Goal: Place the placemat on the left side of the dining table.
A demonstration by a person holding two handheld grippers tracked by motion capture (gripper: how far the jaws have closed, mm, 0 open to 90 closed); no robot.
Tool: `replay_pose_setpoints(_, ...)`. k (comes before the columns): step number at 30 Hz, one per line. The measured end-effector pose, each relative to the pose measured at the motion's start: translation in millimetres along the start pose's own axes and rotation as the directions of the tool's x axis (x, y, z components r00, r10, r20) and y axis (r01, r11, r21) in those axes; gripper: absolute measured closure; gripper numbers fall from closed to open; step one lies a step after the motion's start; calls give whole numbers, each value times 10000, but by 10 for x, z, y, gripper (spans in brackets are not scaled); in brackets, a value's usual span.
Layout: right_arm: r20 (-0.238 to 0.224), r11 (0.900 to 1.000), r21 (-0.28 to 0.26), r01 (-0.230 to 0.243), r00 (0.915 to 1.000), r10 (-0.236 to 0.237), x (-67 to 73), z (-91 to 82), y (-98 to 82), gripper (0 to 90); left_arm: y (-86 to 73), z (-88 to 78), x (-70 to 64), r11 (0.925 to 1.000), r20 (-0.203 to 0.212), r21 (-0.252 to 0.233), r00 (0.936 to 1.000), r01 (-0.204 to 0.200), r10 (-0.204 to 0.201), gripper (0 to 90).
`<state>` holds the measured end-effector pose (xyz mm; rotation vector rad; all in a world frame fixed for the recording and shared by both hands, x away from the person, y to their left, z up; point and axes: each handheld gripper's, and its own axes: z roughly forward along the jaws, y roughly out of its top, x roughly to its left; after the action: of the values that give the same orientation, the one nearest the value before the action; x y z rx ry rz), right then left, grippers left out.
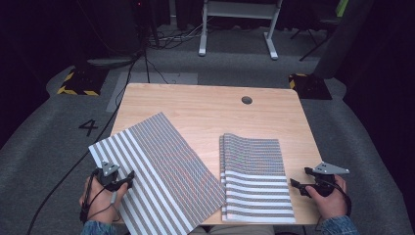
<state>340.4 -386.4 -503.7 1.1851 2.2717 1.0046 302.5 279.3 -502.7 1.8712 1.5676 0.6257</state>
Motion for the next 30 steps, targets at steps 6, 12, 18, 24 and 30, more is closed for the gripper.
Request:
replay_pose_setpoints(6, 1, 10000, 3, 2, 10000, -2, -1, 0, 0, 164, -9, -13, -98, 9996, 226, -153, 9994, -248, 252, 611)
replay_pose_setpoints(12, -1, 10000, 7, -1, 10000, 1, -1, 0, 1, 164, 4, -2, -157, 9953, 476, -216, 9943, -947, 957, 856)
replay_pose_setpoints(18, -8, 10000, 27, -14, 10000, 14, -1, 1, 3, 164, 177, 39, -100, 9778, 764, -471, 9753, -2043, 2075, 877)
replay_pose_setpoints(24, -16, 10000, 10, -68, 10000, 68, 2, 4, 6, 163, 550, 228, 38, 9505, 1351, -521, 9409, -3064, 3107, 877)
replay_pose_setpoints(30, -15, 10000, 6, -63, 10000, 63, 2, 4, 6, 163, 830, 455, 171, 9348, 2185, -759, 9089, -3471, 3552, 876)
